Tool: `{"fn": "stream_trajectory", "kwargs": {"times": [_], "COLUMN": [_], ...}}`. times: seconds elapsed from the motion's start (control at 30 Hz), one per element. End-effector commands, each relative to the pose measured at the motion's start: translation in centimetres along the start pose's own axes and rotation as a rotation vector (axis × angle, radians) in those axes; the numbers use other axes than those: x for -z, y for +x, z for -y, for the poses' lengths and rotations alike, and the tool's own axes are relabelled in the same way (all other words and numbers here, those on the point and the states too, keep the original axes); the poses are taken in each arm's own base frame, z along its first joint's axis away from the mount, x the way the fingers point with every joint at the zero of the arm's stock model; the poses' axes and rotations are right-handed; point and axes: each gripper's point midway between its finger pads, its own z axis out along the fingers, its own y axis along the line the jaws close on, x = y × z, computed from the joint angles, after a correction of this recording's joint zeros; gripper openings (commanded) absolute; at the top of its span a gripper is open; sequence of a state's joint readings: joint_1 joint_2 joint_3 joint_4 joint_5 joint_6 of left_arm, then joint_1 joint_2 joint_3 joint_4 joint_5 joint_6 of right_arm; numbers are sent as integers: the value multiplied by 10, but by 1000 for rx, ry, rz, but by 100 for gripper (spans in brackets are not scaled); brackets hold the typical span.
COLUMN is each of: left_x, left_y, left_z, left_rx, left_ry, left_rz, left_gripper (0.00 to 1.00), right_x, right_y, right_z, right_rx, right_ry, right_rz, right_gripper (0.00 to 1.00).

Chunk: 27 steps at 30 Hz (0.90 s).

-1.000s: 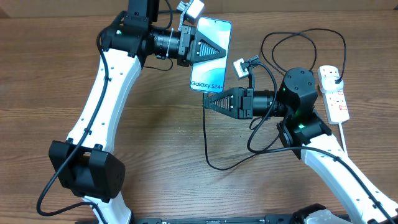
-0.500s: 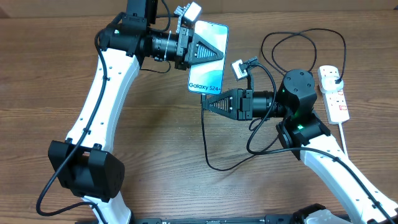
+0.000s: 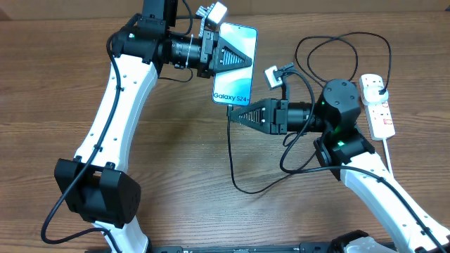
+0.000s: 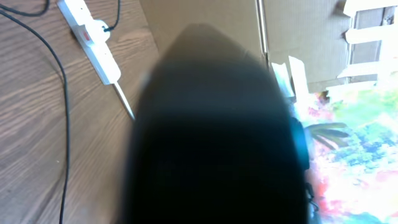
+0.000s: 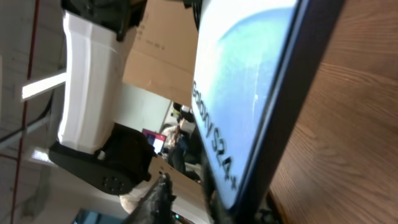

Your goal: Plug charger to phone and switch on socket

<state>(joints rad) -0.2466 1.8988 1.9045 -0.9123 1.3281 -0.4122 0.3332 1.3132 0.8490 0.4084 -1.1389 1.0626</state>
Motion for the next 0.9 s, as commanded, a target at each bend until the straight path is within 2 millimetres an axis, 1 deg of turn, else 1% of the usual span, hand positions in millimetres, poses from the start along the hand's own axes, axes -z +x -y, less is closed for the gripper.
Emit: {"fn": "stream_trajectory", "kwargs": {"times": [0.0,0.03,0.1,0.13,0.2,0.27,0.37,0.47,0.5,0.6,0.73,0.8,0.87], "left_x": [-16,-16,-16,-16,-16,-16,-16,-16,-16,-19,-27,-32,-37], "left_y": [18,18,18,18,18,19,21,21,20,22,27,32,35], "left_z": [17,17,17,17,17,19,23,22,21,22,24,26,26], "left_rx": [-17,-17,-17,-17,-18,-35,-106,-138,-138,-144,-140,-133,-128], "left_ry": [59,59,59,59,59,68,98,94,84,86,94,96,90], "left_rz": [-69,-69,-69,-69,-69,-73,-81,-78,-74,-81,-104,-119,-130], "left_gripper": [4,4,4,4,4,4,4,4,4,4,4,4,4], "right_x": [19,20,22,23,25,27,29,28,28,28,28,28,28], "right_y": [-50,-49,-47,-45,-40,-37,-33,-30,-29,-31,-33,-33,-32], "right_z": [-2,-2,-2,-2,-1,5,12,11,11,8,2,2,2], "right_rx": [94,105,121,131,149,139,110,106,108,128,168,167,167], "right_ry": [67,65,62,59,56,71,87,78,75,69,55,55,51], "right_rz": [220,212,192,180,150,134,118,100,97,101,108,107,99], "right_gripper": [76,89,98,100,100,100,100,97,93,89,79,70,66]}}
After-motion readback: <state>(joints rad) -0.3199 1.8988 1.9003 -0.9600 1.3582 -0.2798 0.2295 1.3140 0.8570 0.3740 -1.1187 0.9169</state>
